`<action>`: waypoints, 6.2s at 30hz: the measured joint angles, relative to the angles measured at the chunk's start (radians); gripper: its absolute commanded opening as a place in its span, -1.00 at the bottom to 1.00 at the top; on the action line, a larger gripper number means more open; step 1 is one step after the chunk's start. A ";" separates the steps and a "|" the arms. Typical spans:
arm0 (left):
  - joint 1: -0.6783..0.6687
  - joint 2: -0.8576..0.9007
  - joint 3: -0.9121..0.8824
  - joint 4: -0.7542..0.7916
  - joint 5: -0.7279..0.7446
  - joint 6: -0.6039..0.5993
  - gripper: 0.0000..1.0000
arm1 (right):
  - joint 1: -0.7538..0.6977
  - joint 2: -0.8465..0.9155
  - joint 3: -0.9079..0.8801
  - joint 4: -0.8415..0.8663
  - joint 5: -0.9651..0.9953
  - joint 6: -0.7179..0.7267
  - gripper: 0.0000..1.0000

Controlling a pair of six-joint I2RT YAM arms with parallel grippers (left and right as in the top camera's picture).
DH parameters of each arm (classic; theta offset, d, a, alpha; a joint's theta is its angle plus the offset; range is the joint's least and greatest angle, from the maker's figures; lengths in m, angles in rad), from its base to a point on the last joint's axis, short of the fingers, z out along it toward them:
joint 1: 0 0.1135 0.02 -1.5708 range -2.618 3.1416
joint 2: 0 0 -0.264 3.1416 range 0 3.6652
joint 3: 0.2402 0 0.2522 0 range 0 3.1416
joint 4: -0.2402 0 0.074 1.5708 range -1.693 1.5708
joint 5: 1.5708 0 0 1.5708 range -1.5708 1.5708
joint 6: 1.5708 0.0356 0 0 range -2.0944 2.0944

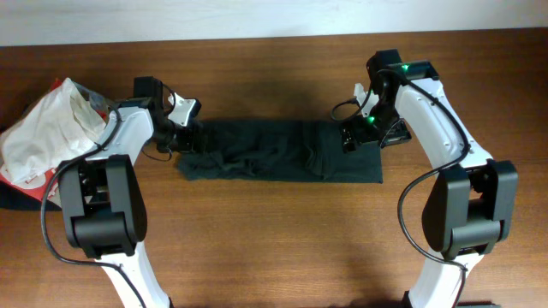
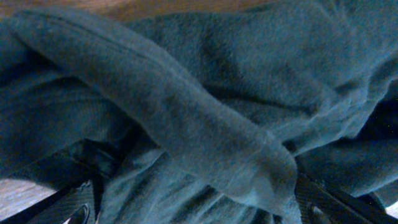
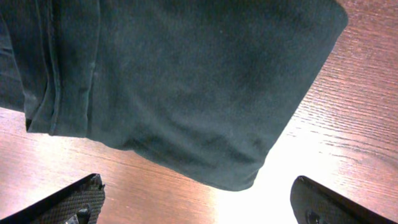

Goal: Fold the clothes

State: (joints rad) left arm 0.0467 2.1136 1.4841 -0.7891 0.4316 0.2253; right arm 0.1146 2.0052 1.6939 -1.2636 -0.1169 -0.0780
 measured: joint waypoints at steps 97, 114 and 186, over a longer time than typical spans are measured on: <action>0.068 -0.275 0.425 -0.826 -0.292 -0.087 0.98 | -0.244 -0.277 0.208 -0.235 -0.061 0.015 0.97; 0.071 -1.710 -0.602 -0.330 -0.301 -0.103 0.98 | -0.244 -1.320 -0.838 0.295 0.034 0.071 0.97; -0.040 -2.100 -1.469 0.714 -0.354 -0.155 0.98 | -0.097 -1.994 -1.684 1.196 0.057 -0.092 0.97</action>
State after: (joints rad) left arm 0.0067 0.0139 0.0151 -0.0753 0.0776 0.0704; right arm 0.0181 0.0109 0.0101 -0.0677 -0.0601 -0.1696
